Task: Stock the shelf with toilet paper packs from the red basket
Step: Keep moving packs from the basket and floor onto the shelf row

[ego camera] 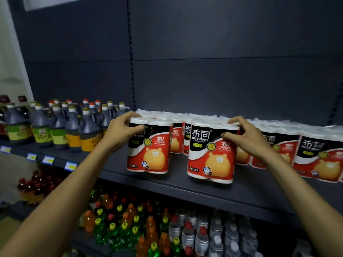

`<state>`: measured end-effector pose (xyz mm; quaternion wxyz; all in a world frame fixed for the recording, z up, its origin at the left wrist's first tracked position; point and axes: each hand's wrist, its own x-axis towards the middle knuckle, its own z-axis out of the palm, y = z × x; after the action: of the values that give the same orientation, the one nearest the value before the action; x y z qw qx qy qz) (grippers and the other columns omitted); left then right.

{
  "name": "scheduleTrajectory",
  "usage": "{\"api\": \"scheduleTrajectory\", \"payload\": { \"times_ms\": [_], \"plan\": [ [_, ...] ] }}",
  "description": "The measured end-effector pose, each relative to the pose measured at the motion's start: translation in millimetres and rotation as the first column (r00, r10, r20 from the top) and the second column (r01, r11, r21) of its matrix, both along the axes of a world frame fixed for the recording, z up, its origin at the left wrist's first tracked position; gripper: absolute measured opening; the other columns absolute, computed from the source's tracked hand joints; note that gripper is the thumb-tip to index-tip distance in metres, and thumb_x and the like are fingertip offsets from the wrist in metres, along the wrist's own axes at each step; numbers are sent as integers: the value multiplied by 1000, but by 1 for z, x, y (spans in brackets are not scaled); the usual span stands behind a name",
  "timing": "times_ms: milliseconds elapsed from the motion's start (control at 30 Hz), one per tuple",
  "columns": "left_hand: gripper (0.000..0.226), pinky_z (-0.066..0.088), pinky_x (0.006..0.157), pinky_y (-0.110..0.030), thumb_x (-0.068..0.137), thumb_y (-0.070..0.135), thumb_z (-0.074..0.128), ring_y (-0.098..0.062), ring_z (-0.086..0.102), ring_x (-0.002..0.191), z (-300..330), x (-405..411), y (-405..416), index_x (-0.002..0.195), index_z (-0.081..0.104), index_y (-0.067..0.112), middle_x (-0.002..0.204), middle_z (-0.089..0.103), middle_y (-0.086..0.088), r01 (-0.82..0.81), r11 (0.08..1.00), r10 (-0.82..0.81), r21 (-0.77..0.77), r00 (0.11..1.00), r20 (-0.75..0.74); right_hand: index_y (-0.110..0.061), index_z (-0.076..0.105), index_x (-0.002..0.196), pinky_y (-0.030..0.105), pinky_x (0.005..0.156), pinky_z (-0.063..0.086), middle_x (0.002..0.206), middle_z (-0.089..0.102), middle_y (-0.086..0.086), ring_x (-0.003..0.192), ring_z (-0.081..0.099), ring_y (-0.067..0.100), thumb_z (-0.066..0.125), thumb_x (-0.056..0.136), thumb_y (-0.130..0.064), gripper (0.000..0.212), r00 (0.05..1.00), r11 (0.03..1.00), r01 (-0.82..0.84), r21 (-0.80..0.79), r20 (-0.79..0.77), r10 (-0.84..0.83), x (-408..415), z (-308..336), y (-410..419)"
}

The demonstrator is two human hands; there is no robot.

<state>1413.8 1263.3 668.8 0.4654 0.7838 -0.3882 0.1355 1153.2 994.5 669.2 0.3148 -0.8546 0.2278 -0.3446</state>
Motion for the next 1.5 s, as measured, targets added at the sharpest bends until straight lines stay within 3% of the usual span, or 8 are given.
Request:
{"api": "scheduleTrajectory", "payload": {
  "times_ms": [200, 367, 567, 733, 1000, 1133, 1367, 1500],
  "plan": [
    [37, 47, 70, -19, 82, 24, 73, -14, 60, 96, 5, 92, -7, 118, 63, 23, 114, 64, 1, 54, 999, -54, -9, 998, -37, -36, 52, 108, 25, 61, 45, 114, 51, -2, 94, 56, 20, 70, 81, -36, 32, 996, 997, 80, 13, 27, -80, 55, 3, 5],
    [36, 46, 72, -23, 80, 23, 74, -15, 60, 94, -13, 157, -20, 114, 63, 28, 112, 61, 3, 80, 996, -84, -47, 992, -99, -39, 52, 105, 37, 68, 55, 117, 51, -2, 88, 58, 13, 71, 80, -37, 32, 993, 992, 120, 27, 20, -121, 93, 4, 6],
    [36, 58, 82, -40, 78, 22, 75, -16, 66, 96, -44, 211, -31, 110, 61, 32, 105, 66, 3, 147, 986, -162, -82, 959, -231, -37, 52, 107, 27, 62, 46, 114, 54, -4, 86, 57, 8, 71, 82, -35, 32, 991, 991, 133, 17, 9, -133, 127, 3, 9],
    [36, 58, 83, -40, 77, 16, 74, -14, 66, 97, -50, 224, -35, 107, 61, 30, 107, 67, 2, 197, 969, -230, -146, 939, -257, -33, 53, 107, 24, 57, 44, 116, 54, -1, 86, 57, 7, 71, 82, -31, 31, 991, 991, 130, -13, 22, -130, 147, 5, 14],
    [48, 55, 78, -31, 76, 23, 76, -18, 63, 99, -39, 225, -27, 119, 55, 30, 112, 64, 2, 226, 974, -222, 3, 960, -171, -30, 52, 111, 25, 55, 47, 114, 52, -2, 81, 57, 6, 71, 83, -30, 33, 995, 995, 99, -25, -13, -100, 173, 1, 26],
    [80, 44, 92, -30, 62, 58, 61, -17, 53, 112, -14, 217, -20, 132, 51, 20, 129, 56, -1, 174, 976, -173, 132, 985, -18, -32, 52, 108, 26, 57, 48, 109, 55, -5, 82, 59, 9, 72, 82, -34, 33, 997, 996, 76, -40, -25, -77, 191, -7, 33],
    [71, 47, 93, -37, 64, 61, 56, -20, 53, 112, 6, 196, -19, 127, 52, 27, 123, 57, -2, 100, 948, -152, 303, 977, 151, -35, 52, 103, 41, 76, 57, 101, 65, -3, 86, 64, 17, 77, 74, -37, 39, 996, 997, 73, -22, -55, -74, 212, -23, 35],
    [69, 50, 94, -44, 64, 63, 55, -18, 53, 113, 3, 181, -14, 124, 53, 29, 123, 57, 1, 94, 940, -154, 327, 975, 161, -33, 48, 107, 35, 77, 52, 110, 61, 0, 93, 60, 20, 77, 75, -40, 44, 994, 995, 83, -47, -70, -86, 215, -32, 38]
  ]
}}
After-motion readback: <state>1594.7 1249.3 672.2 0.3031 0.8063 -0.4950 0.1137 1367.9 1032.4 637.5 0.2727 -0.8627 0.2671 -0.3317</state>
